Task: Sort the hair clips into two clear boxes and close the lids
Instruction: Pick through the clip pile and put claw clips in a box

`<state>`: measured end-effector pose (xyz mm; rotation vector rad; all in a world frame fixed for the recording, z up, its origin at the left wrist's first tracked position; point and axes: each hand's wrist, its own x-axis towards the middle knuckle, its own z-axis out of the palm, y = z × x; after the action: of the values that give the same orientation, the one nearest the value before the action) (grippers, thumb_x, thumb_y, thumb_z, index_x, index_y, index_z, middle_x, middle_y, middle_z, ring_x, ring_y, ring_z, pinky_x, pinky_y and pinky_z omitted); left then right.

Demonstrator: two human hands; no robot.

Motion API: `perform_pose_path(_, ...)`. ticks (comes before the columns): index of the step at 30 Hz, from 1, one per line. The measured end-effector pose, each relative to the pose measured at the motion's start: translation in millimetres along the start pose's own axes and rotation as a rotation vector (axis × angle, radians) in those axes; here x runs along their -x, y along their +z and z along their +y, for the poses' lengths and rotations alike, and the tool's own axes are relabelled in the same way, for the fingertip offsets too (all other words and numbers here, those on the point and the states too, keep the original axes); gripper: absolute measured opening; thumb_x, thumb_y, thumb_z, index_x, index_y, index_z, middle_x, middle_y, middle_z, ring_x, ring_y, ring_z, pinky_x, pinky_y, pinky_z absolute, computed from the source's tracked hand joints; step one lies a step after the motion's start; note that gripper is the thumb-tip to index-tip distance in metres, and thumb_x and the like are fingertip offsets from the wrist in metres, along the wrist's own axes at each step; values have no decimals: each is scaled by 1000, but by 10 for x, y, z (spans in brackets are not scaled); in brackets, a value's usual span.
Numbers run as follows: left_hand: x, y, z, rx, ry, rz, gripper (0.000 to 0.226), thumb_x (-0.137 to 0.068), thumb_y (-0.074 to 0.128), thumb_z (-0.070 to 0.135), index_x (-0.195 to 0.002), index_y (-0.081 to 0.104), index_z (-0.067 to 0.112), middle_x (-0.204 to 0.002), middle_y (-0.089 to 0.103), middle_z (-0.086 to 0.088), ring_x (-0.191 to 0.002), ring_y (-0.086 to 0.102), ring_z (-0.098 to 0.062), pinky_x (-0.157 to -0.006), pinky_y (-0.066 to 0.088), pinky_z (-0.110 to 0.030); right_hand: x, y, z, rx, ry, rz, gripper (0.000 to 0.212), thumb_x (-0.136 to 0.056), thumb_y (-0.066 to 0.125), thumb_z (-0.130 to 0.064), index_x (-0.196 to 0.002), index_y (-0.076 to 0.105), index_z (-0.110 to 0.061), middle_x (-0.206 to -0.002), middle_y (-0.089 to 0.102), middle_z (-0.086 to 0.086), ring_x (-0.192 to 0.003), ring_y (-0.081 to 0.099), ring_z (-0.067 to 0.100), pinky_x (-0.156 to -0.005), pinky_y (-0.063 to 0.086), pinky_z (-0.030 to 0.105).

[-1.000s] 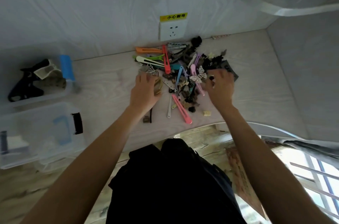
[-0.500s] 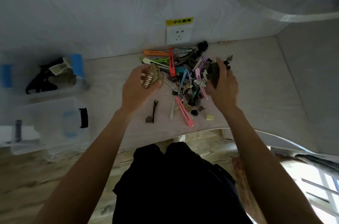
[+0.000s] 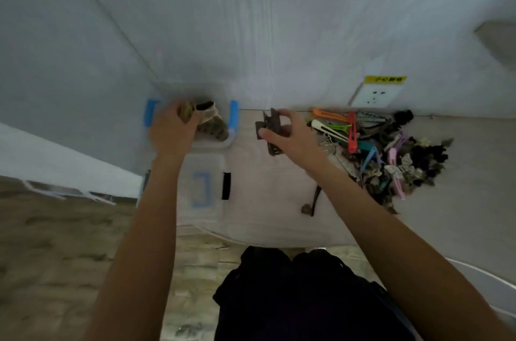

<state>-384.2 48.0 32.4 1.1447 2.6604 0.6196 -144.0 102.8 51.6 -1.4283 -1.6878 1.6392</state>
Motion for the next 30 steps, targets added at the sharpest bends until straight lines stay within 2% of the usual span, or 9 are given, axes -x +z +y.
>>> perform_pose_path(5,-133,62,-269,46,19,-161,50,-91,51,42,-130,47,11,-125,57,-17,-114,54,-34,-92,43,-42,-349,639,-512,194,-212,-14,73,-74,75,-36,-130,36,-11,-116,61,14,-99,61,26,-86,51,38)
perform_pose_path(10,68,-60,-328,160,128,129,36,-96,45,26,-129,50,14,-131,55,-9,-122,47,-27,-100,36,-34,-621,1064,-602,561,-246,-51,85,-74,71,-48,-136,32,-5,-135,43,15,-119,49,30,-95,44,40)
perform_pose_path(12,149,-103,-322,269,161,205,33,-95,44,24,-125,54,13,-124,59,-8,-117,52,-24,-97,37,-29,-597,1054,-577,674,-277,-66,74,-79,67,-46,-134,38,-6,-132,43,14,-117,49,29,-94,45,40)
perform_pose_path(16,298,-112,-138,489,256,233,29,-95,43,22,-118,58,11,-111,65,-6,-99,60,-15,-88,46,-26,-328,698,-336,525,-421,116,41,-86,60,-24,-123,51,-10,-118,54,11,-108,53,26,-90,45,32)
perform_pose_path(19,431,-15,168,604,330,121,24,-95,46,20,-113,60,11,-102,67,-5,-87,61,-12,-80,46,-16,-74,224,16,524,-391,254,32,-87,58,-18,-118,57,-10,-113,58,10,-105,54,23,-85,35,22)
perform_pose_path(23,671,314,746,536,534,-191,23,-90,48,22,-108,61,17,-89,64,7,-77,57,-3,-72,44,-13,193,-463,550,609,-280,417,21,-86,57,-13,-105,63,-8,-104,62,12,-99,55,27,-79,33,20)
perform_pose_path(25,816,606,1074,424,670,-363,25,-88,53,19,-112,59,18,-95,64,5,-85,58,-6,-76,47,-21,264,-829,811,665,-201,491,21,-84,57,-10,-104,64,-7,-103,62,14,-99,56,31,-81,37,26)
perform_pose_path(27,924,927,1344,260,760,-468,33,-88,55,21,-121,55,16,-112,61,-2,-103,55,-16,-84,45,-29,248,-1135,1011,756,-115,512,29,-84,56,-9,-112,60,-5,-115,59,18,-109,52,36,-92,40,38)
perform_pose_path(30,1015,1371,1645,96,814,-535,45,-88,55,25,-131,46,17,-132,50,-6,-122,43,-24,-96,42,-35,136,-1497,1243,932,63,449,50,-89,54,-21,-136,40,-10,-143,37,19,-134,31,37,-112,27,44)
